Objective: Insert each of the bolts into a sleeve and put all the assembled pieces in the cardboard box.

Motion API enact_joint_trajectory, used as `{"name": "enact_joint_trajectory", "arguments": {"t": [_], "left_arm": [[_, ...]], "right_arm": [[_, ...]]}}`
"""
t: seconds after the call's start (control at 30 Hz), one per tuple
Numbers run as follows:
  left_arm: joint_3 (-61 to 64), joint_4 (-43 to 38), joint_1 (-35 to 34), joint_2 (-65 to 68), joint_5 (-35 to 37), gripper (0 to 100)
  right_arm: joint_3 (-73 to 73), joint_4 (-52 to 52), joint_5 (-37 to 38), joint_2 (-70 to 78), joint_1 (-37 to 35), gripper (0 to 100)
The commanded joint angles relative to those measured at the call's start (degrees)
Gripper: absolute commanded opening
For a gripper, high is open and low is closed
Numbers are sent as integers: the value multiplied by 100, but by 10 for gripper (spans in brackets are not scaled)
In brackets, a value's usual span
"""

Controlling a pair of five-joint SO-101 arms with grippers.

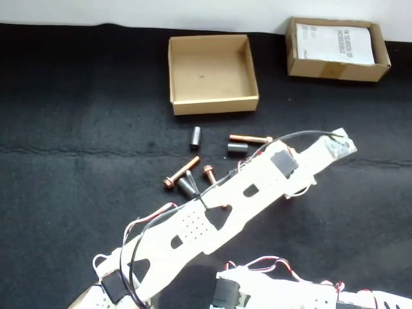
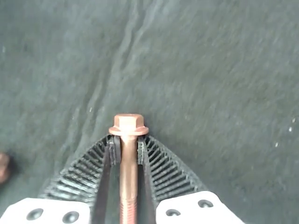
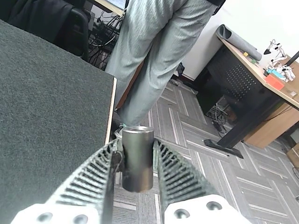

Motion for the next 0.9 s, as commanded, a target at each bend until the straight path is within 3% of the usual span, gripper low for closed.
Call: {"name": "enact_joint_trajectory", "arguments": {"t": [0.0,0.13,0.27,0.5,0.73,0.87], "left_arm": [[-831,712,-382,-101,18,9],[-1429,1468,-743,-312,-18,9],[-1385,2031,-998,-998,-668,9],[-1393,2031,-1376,-2062,-774,9],[-1393,2031,-1578,-3204,-677,9],[-1393,2040,-1640,-3723,396,9]], "right_arm": [[804,-224,158,-40,-198,7],[804,-215,141,-40,-673,7],[787,-31,132,-40,-1349,7],[760,769,97,-40,-2870,7],[752,998,-1415,-40,-4488,7],[734,998,-2330,-40,-5490,7]]}}
